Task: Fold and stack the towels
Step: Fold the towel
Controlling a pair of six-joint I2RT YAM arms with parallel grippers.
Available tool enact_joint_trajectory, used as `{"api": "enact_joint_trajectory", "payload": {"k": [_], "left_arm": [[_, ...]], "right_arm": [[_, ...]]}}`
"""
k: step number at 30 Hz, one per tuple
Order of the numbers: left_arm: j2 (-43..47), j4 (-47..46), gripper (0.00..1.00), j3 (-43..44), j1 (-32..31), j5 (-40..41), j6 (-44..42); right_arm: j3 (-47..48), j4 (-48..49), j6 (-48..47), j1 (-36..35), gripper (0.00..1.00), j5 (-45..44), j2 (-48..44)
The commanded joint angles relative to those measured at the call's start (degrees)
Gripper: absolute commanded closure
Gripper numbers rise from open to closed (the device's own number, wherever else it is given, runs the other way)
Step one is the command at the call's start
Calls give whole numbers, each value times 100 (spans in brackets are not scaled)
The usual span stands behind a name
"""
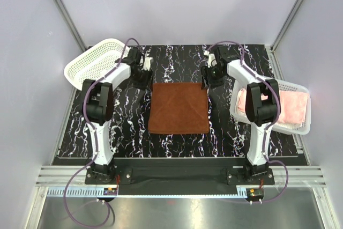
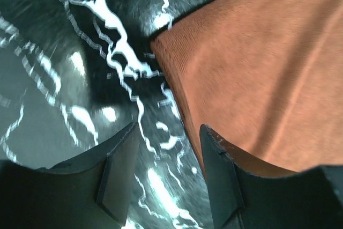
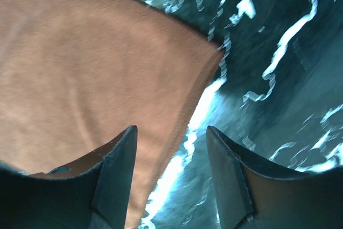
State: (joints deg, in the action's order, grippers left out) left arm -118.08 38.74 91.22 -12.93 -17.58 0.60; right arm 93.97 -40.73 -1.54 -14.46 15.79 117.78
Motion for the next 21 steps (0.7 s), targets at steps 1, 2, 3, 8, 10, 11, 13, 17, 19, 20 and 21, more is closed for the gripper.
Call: {"api": "enact_joint_trajectory", "payload": {"k": [1,2,3,8,10,11,13,17,19,20,21], "left_arm": [[-292,28,46,755,10,-263,-517],[-373,72,46,861,10,-237,-578],[-434,72,46,1019,10,-167,-587],[-891,54,46,1442,124,-463,-605],[-1032,11,46,1460,133,-702,-693],[-1067,-59,46,1460,124,-720,-754],[-1164,-42,46,1512,133,-843,-851],[-1393,335,47,1863,133,-966,-1105],[-1498,406,48,1943,133,-966,-1115],[-1525,441,49,1987,133,-984,-1150],[-1542,450,50,2022,141,-992,-1159]], "right_arm": [[629,-312,-776,171,40,485,359],[701,-348,-899,189,41,599,447],[780,-383,-1014,206,41,644,518],[1342,-628,-1506,338,48,925,1045],[1552,-682,-1664,391,46,996,1220],[1615,-708,-1709,409,45,1057,1282],[1807,-795,-1866,435,44,1215,1431],[2063,-980,-2104,453,43,1505,1704],[2273,-1094,-2236,461,43,1541,1888],[2335,-1182,-2263,470,43,1593,1942],[2388,-1226,-2289,479,43,1637,1986]]}}
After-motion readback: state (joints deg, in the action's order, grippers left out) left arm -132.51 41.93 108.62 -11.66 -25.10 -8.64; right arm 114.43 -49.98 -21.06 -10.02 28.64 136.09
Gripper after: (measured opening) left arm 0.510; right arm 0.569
